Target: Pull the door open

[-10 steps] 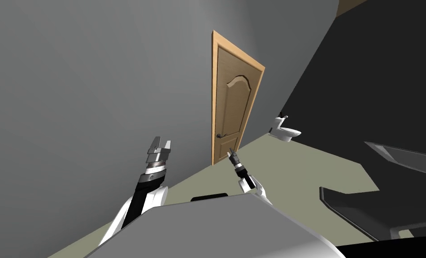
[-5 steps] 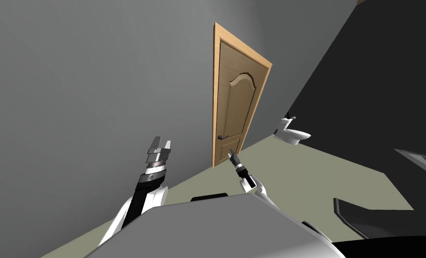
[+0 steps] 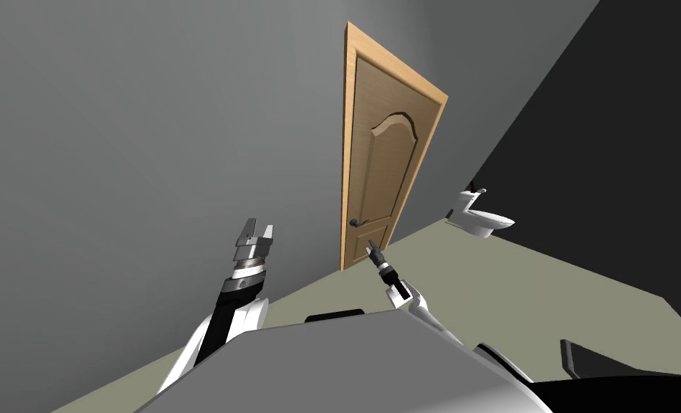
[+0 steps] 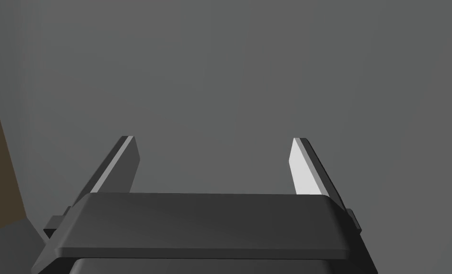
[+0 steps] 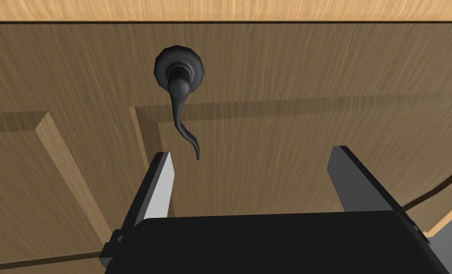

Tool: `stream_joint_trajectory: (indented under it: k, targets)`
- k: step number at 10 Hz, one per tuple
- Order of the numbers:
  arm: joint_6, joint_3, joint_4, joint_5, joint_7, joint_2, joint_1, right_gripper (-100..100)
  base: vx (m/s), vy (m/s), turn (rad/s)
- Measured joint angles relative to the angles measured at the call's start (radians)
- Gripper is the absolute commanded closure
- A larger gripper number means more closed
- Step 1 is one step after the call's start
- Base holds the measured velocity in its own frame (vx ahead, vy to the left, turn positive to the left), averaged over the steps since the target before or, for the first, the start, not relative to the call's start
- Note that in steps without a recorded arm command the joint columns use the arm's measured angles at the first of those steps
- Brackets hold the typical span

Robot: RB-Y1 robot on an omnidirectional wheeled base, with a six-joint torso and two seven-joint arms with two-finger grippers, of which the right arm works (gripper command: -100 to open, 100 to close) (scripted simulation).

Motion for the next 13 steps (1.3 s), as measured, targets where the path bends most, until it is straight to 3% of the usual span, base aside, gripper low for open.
stream_joint_trajectory:
  k: [8,10,13]
  targets:
    - [-0.025,0.025,0.164,-0.011,-0.023,-0.040,-0.067,-100,0.080,-0.051,0.069]
    - [-0.023,0.032,0.193,-0.015,-0.032,-0.059,-0.079,-100,0.105,-0.070,0.070]
    - [-0.032,0.037,0.240,-0.017,-0.035,-0.062,-0.100,-100,0.067,0.000,0.089]
